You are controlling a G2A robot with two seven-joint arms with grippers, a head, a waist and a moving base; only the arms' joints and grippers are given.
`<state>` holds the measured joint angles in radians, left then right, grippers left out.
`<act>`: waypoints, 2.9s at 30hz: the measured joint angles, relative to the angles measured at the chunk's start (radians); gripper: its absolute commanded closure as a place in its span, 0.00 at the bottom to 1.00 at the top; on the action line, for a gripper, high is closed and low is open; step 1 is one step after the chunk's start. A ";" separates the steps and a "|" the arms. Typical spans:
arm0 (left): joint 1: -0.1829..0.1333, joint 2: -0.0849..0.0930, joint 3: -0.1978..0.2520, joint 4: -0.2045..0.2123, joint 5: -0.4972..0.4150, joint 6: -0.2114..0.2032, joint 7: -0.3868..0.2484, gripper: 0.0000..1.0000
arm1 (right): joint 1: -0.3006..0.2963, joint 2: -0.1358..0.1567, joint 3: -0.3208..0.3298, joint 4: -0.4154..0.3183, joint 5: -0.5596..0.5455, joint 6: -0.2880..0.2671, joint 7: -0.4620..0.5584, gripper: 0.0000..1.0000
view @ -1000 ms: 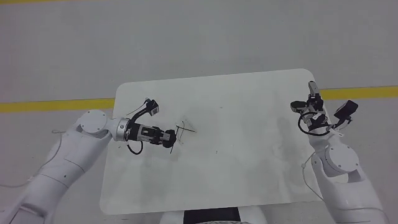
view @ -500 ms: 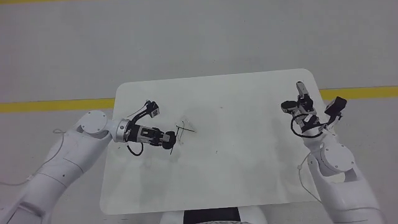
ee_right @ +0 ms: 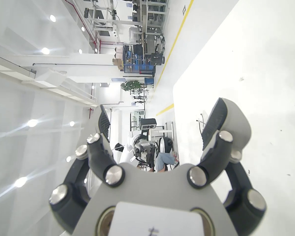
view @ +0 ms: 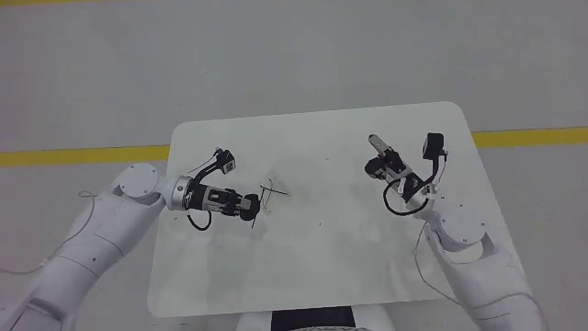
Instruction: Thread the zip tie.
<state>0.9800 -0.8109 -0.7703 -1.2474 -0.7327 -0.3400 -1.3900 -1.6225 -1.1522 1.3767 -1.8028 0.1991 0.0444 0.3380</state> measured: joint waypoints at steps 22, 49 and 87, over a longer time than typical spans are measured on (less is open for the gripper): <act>-0.025 0.016 0.088 -0.108 0.059 0.000 0.000 1.00 | 0.237 -0.040 -0.274 0.213 -0.047 -0.056 0.191 0.00; -0.103 -0.080 0.147 0.014 0.000 0.000 0.000 1.00 | 0.338 -0.065 -0.383 0.338 0.072 -0.119 0.405 0.00; -0.074 -0.101 0.119 0.023 -0.007 0.000 0.000 1.00 | 0.374 -0.091 -0.423 0.474 0.325 -0.231 0.612 0.65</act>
<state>0.9057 -0.9117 -0.6515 -1.2244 -0.7399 -0.3400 -1.3900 -1.2486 -1.2432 0.9542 -1.3292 0.5243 -0.1868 0.9503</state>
